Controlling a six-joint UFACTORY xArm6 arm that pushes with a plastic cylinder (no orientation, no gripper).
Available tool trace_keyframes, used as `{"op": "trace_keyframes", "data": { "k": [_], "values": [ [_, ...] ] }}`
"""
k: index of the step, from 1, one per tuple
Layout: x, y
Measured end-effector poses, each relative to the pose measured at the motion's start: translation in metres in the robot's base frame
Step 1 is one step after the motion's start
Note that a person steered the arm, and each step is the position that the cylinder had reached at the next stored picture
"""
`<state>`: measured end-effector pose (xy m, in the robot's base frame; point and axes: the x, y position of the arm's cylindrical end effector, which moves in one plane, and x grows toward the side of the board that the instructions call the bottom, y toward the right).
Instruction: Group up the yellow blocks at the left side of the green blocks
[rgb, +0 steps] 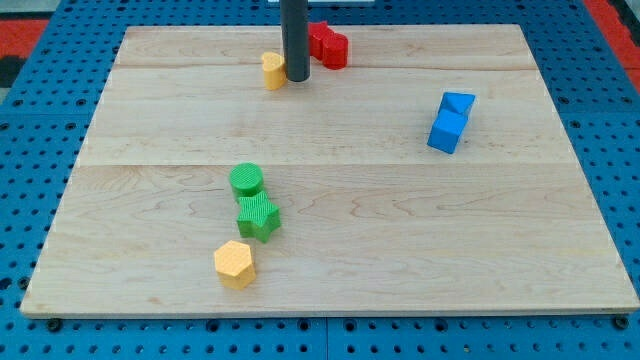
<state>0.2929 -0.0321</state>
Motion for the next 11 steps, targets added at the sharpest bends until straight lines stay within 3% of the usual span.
{"op": "trace_keyframes", "data": {
  "k": [2,4,5,6,7,8,10,11],
  "values": [
    [-0.009,-0.022],
    [-0.009,-0.113],
    [-0.053,-0.106],
    [-0.03,-0.153],
    [0.038,-0.205],
    [0.083,-0.203],
    [0.22,-0.162],
    [0.243,-0.139]
  ]
}}
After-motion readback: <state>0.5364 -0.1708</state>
